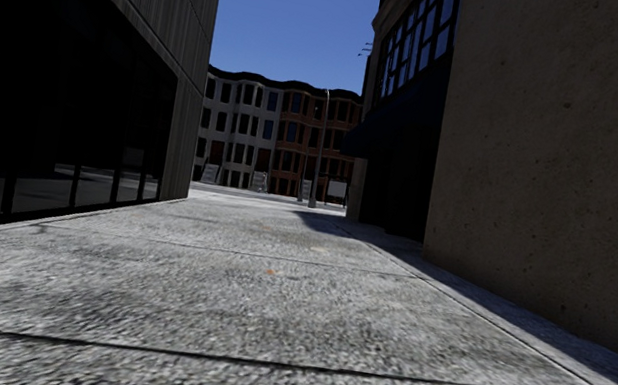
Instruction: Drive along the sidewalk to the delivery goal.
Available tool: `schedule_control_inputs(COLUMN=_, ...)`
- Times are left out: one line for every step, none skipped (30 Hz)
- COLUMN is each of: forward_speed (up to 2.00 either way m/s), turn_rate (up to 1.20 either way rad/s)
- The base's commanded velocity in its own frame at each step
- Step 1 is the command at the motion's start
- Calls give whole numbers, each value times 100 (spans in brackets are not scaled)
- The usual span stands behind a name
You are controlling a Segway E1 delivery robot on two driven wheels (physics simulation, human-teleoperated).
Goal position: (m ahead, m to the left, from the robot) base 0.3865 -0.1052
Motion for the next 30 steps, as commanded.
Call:
schedule_control_inputs(forward_speed=200, turn_rate=0)
schedule_control_inputs(forward_speed=200, turn_rate=0)
schedule_control_inputs(forward_speed=200, turn_rate=0)
schedule_control_inputs(forward_speed=200, turn_rate=0)
schedule_control_inputs(forward_speed=200, turn_rate=0)
schedule_control_inputs(forward_speed=200, turn_rate=0)
schedule_control_inputs(forward_speed=200, turn_rate=0)
schedule_control_inputs(forward_speed=200, turn_rate=0)
schedule_control_inputs(forward_speed=200, turn_rate=0)
schedule_control_inputs(forward_speed=200, turn_rate=0)
schedule_control_inputs(forward_speed=200, turn_rate=0)
schedule_control_inputs(forward_speed=200, turn_rate=0)
schedule_control_inputs(forward_speed=191, turn_rate=0)
schedule_control_inputs(forward_speed=191, turn_rate=0)
schedule_control_inputs(forward_speed=169, turn_rate=0)
schedule_control_inputs(forward_speed=144, turn_rate=0)
schedule_control_inputs(forward_speed=144, turn_rate=0)
schedule_control_inputs(forward_speed=122, turn_rate=0)
schedule_control_inputs(forward_speed=114, turn_rate=0)
schedule_control_inputs(forward_speed=99, turn_rate=0)
schedule_control_inputs(forward_speed=99, turn_rate=0)
schedule_control_inputs(forward_speed=75, turn_rate=0)
schedule_control_inputs(forward_speed=0, turn_rate=0)
schedule_control_inputs(forward_speed=0, turn_rate=0)
schedule_control_inputs(forward_speed=0, turn_rate=0)
schedule_control_inputs(forward_speed=0, turn_rate=0)
schedule_control_inputs(forward_speed=0, turn_rate=0)
schedule_control_inputs(forward_speed=0, turn_rate=0)
schedule_control_inputs(forward_speed=0, turn_rate=0)
schedule_control_inputs(forward_speed=0, turn_rate=0)
